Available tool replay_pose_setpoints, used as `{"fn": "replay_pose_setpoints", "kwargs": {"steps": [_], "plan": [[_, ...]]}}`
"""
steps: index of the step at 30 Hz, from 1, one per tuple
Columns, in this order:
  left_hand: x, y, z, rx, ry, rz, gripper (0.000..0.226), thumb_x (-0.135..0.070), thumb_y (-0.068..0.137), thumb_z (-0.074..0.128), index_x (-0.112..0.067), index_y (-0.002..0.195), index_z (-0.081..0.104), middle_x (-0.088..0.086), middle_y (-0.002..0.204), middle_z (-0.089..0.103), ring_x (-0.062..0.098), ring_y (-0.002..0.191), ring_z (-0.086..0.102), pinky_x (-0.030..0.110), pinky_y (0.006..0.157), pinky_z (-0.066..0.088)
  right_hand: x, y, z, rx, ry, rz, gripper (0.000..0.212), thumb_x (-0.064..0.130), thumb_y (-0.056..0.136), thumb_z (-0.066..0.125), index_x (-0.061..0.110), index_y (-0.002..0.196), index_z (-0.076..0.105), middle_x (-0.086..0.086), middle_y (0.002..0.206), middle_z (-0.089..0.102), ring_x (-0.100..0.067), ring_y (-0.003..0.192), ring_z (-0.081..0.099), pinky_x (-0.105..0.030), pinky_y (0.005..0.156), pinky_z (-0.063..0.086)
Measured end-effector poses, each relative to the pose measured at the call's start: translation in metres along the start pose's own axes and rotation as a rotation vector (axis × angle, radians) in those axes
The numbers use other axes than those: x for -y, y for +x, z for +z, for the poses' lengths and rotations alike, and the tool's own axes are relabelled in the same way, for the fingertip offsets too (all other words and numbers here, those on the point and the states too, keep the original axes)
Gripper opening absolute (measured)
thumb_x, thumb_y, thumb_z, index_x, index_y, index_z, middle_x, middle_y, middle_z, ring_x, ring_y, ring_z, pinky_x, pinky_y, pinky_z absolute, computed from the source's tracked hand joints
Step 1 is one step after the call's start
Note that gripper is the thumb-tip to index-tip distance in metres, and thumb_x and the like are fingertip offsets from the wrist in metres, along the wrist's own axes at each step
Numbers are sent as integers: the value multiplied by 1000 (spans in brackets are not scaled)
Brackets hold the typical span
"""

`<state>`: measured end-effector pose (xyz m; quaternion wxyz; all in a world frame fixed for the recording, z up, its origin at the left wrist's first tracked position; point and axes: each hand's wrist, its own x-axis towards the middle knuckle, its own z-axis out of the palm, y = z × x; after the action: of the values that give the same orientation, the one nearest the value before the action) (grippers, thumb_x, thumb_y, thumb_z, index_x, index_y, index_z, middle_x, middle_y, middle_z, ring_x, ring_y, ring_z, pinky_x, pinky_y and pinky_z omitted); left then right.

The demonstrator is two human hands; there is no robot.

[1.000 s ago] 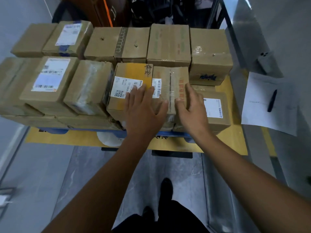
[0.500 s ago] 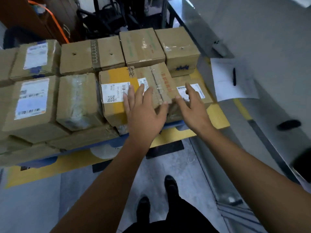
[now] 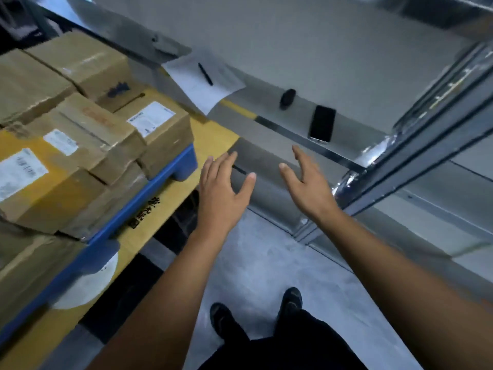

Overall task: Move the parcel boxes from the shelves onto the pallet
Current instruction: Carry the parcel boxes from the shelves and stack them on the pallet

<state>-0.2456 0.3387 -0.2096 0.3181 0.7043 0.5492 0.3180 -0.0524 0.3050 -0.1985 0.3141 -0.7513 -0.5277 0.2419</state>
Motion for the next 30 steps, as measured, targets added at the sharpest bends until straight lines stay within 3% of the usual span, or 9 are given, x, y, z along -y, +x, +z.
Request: {"fn": "replay_pose_setpoints", "kwargs": {"steps": [7,11,18,24,30], "plan": [[-100,-38,117,282,-36,188,63,-50,102,58,-22,156,43,0,164,38,22,158,18,49,127,21,-107,-97,-117,-281,48,213,66,49,107,52,22,164,33,-3,167,38,-21,154,34,-44,126,29],[-172,-93,201,427,-18,281,67,-58,99,57,-24,156,44,1,160,44,23,154,28,46,125,26,-180,-179,-187,-436,65,360,65,45,107,54,18,163,36,-4,164,41,-19,152,37,-41,126,29],[-287,-224,339,619,73,455,69,-59,99,57,-22,156,46,1,160,46,28,153,29,44,127,20,-300,-327,-305,-624,78,531,65,45,107,54,17,163,36,-5,166,39,-20,155,31,-35,126,24],[-373,-328,426,774,83,634,67,-57,99,58,-21,154,47,2,159,47,28,152,29,40,128,17,-373,-446,-377,-776,93,667,69,50,105,55,23,164,33,-3,168,35,-22,156,29,-44,127,26],[-442,-411,503,926,76,794,68,-59,100,56,-24,156,45,0,161,45,29,155,27,46,128,16,-427,-537,-423,-909,89,804,71,58,103,54,30,164,33,0,169,33,-21,157,26,-50,126,26]]}}
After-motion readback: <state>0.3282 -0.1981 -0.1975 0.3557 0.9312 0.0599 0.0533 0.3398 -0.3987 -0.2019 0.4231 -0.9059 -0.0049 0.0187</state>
